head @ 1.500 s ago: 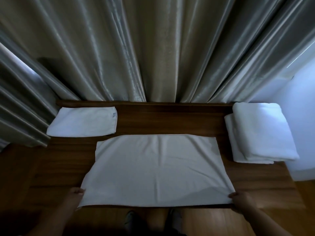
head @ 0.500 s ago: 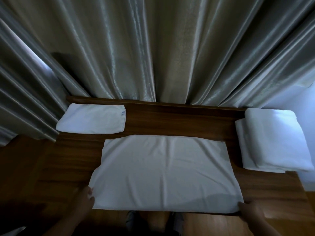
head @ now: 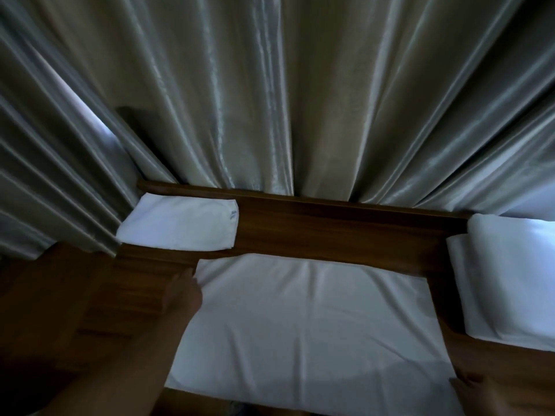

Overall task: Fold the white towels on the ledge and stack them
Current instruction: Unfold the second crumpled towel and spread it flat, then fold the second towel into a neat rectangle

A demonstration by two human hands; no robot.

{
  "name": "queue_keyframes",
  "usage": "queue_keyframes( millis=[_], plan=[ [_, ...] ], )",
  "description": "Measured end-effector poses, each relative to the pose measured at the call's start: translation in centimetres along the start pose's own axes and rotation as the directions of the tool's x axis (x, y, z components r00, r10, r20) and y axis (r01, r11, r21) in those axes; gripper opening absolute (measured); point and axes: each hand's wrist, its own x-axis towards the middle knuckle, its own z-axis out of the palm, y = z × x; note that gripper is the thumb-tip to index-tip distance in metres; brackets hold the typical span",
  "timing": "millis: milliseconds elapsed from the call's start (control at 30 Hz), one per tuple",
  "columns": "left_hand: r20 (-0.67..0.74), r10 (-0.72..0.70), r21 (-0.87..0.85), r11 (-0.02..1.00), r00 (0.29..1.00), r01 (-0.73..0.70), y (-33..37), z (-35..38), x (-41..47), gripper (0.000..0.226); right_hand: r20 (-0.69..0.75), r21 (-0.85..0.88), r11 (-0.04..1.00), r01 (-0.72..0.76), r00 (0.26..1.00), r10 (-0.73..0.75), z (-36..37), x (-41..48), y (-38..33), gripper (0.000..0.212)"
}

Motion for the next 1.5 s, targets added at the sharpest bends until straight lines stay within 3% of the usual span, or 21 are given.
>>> queue_keyframes(
  millis=[33, 67, 100, 133, 200, 267, 367, 433, 500, 700, 833, 933, 1067, 1200, 1333, 1500],
  plan=[
    [0.041, -0.037, 0.001, 0.999, 0.998, 0.037, 0.2, -0.4, 1.1, 0.037, 0.255, 0.028, 0.998, 0.056, 0.965, -0.061, -1.7, -2.1, -0.1, 0.041],
    [0.078, -0.068, 0.018, 0.998, 0.995, 0.066, 0.3, -0.6, 1.9, 0.039, 0.419, 0.078, 0.951, 0.298, 0.856, -0.302, -4.3, -4.9, 0.4, 0.035],
    [0.124, -0.089, 0.048, 0.995, 0.988, 0.083, 0.2, -0.7, 2.6, 0.041, 0.479, 0.017, 0.795, 0.606, 0.693, -0.539, -7.1, -8.2, 0.9, 0.034],
    [0.157, -0.085, 0.072, 0.995, 0.984, 0.075, 0.1, -0.7, 3.2, 0.042, 0.529, -0.078, 0.671, 0.737, 0.602, -0.599, -6.8, -10.1, 0.6, 0.037],
    [0.185, -0.044, 0.060, 0.998, 0.982, 0.034, -0.1, -0.4, 4.0, 0.036, 0.593, -0.081, 0.499, 0.863, 0.444, -0.672, -6.6, -14.3, -0.4, 0.041],
    [0.153, -0.028, -0.049, 0.998, 0.988, 0.036, -0.1, -0.3, 4.4, 0.028, 0.527, 0.020, 0.330, 0.944, 0.271, -0.806, -6.5, -19.7, -1.9, 0.040],
    [0.016, -0.085, -0.331, 0.940, 0.996, 0.086, -0.1, -1.1, 5.1, 0.013, 0.559, 0.224, 0.212, 0.951, 0.053, -0.828, -5.7, -27.3, -3.0, 0.037],
    [-0.030, -0.093, -0.454, 0.888, 0.995, 0.070, -0.4, -2.2, 5.2, 0.023, 0.608, 0.273, 0.169, 0.947, -0.033, -0.793, -5.3, -31.7, -2.6, 0.037],
    [-0.031, -0.088, -0.404, 0.912, 0.996, 0.068, -1.6, -2.6, 4.1, 0.041, 0.646, 0.314, 0.111, 0.943, -0.127, -0.753, -4.4, -35.6, -2.6, 0.036],
    [0.168, -0.082, -0.051, 0.995, 0.982, 0.091, -10.1, -0.6, -5.5, 0.035, 0.616, 0.446, -0.179, 0.877, -0.446, -0.649, 1.4, -48.7, -5.8, 0.037],
    [0.353, -0.205, 0.095, 0.978, 0.913, 0.184, -13.0, 0.0, -8.8, 0.036, 0.521, 0.433, -0.483, 0.761, -0.649, -0.555, 5.3, -57.1, -9.1, 0.041],
    [0.408, -0.187, 0.069, 0.982, 0.894, 0.174, -13.6, -0.2, -9.6, 0.031, 0.567, 0.337, -0.654, 0.677, -0.701, -0.433, 7.0, -61.6, -10.5, 0.041],
    [0.341, -0.153, -0.117, 0.972, 0.927, 0.204, -13.0, -0.6, -10.8, 0.025, 0.632, 0.118, -0.840, 0.530, -0.692, -0.348, 8.2, -63.4, -10.7, 0.029],
    [0.327, -0.205, -0.303, 0.902, 0.922, 0.308, -12.3, -1.2, -12.2, 0.013, 0.607, 0.146, -0.860, 0.489, -0.730, -0.313, 7.9, -62.3, -10.7, 0.028],
    [0.334, -0.242, -0.301, 0.888, 0.911, 0.347, -11.9, -0.9, -12.9, 0.018, 0.634, 0.293, -0.809, 0.509, -0.737, -0.234, 7.3, -60.3, -10.7, 0.034],
    [0.235, -0.263, -0.268, 0.908, 0.936, 0.323, -11.6, 0.0, -13.7, 0.026, 0.633, 0.279, -0.815, 0.508, -0.735, -0.241, 7.1, -59.2, -11.2, 0.037]
  ],
)
